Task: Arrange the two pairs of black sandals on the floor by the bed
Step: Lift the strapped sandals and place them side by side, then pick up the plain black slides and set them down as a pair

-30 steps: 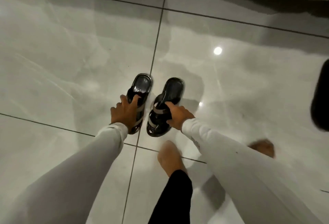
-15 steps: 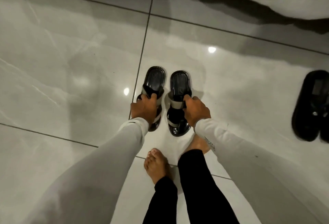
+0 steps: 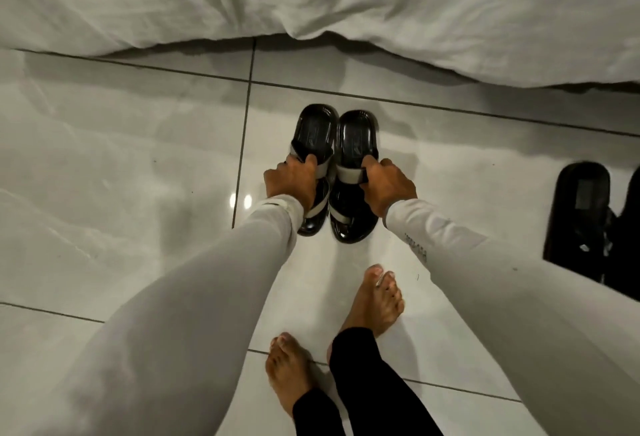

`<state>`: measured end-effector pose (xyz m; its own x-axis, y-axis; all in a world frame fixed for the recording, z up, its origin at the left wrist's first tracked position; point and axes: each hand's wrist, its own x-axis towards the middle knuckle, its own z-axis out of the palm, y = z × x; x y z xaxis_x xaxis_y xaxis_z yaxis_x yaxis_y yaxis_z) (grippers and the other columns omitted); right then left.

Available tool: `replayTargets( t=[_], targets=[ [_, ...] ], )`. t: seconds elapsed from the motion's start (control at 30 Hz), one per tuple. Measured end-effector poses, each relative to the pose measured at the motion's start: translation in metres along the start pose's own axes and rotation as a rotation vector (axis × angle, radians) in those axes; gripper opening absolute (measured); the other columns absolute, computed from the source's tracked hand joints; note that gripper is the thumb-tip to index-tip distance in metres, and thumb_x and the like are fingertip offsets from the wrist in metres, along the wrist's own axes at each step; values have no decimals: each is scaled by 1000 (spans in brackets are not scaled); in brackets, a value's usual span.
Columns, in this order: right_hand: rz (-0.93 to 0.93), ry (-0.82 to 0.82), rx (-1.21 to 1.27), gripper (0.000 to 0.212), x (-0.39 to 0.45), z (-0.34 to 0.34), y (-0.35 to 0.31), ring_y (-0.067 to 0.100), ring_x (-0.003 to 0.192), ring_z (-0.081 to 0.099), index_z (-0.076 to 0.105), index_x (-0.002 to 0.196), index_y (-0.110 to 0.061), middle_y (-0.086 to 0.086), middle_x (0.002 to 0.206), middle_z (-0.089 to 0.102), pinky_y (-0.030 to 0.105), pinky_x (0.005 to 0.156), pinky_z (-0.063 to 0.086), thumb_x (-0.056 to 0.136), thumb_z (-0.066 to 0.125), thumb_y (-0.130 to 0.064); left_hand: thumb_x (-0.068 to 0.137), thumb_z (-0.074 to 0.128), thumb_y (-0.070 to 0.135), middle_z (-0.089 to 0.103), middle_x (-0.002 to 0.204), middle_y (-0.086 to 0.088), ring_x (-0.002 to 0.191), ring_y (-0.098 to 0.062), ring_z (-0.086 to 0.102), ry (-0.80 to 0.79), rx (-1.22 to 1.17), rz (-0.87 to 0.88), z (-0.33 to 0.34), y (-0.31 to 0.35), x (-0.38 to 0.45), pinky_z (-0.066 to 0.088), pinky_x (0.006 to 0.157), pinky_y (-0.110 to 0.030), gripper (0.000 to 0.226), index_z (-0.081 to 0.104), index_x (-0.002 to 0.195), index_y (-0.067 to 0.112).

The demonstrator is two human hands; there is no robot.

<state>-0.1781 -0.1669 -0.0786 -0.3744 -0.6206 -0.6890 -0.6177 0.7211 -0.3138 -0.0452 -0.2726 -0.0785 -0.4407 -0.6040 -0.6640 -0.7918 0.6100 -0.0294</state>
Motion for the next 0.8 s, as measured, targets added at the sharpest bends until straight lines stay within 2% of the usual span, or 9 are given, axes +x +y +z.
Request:
replayTargets(
  t=[0.13, 0.3, 0.4, 0.53, 0.67, 0.8],
  targets=[
    [26, -41, 74, 39, -2, -2, -2, 41, 102, 58, 41, 126, -16, 17, 116, 55, 49, 85, 52, 90, 56, -21, 96, 54, 31, 64, 109, -15, 97, -36, 65, 3, 0, 2, -3, 1, -5, 49, 77, -43, 37, 44, 128, 15],
    [14, -13, 265, 79, -47, 6, 7, 42, 110, 56, 14, 149, -32, 21, 124, 53, 54, 92, 51, 87, 59, -17, 95, 55, 33, 62, 123, -15, 101, -38, 65, 22, -45, 19, 3, -2, -46, 49, 78, -46, 72, 16, 154, 16],
    [79, -18, 236, 79, -97, 8, 34, 43, 116, 52, 11, 152, -29, 22, 129, 51, 50, 94, 49, 88, 57, -20, 94, 54, 35, 60, 124, -15, 102, -37, 63, 10, 5, 60, 5, 7, -94, 48, 77, -45, 78, 10, 156, 15],
    [229, -35, 123, 80, -172, -3, 89, 38, 125, 46, 9, 154, -24, 18, 139, 44, 48, 98, 43, 92, 59, -27, 93, 57, 44, 49, 142, -12, 117, -35, 57, -85, 126, 139, 4, 42, -157, 48, 86, -45, 86, 6, 157, 14],
    [313, 0, 43, 78, -227, -19, 155, 36, 127, 45, 9, 154, -24, 16, 144, 40, 46, 98, 40, 93, 56, -30, 94, 54, 46, 45, 145, -12, 123, -33, 53, -114, 130, 206, -1, 106, -191, 47, 92, -47, 87, 4, 157, 14],
    [339, -11, -5, 78, -235, -39, 226, 38, 131, 43, 10, 155, -23, 17, 148, 37, 48, 102, 40, 93, 57, -32, 95, 52, 47, 45, 142, -13, 120, -34, 54, -107, 140, 242, 4, 178, -196, 47, 90, -46, 84, 6, 156, 14]
  ],
)
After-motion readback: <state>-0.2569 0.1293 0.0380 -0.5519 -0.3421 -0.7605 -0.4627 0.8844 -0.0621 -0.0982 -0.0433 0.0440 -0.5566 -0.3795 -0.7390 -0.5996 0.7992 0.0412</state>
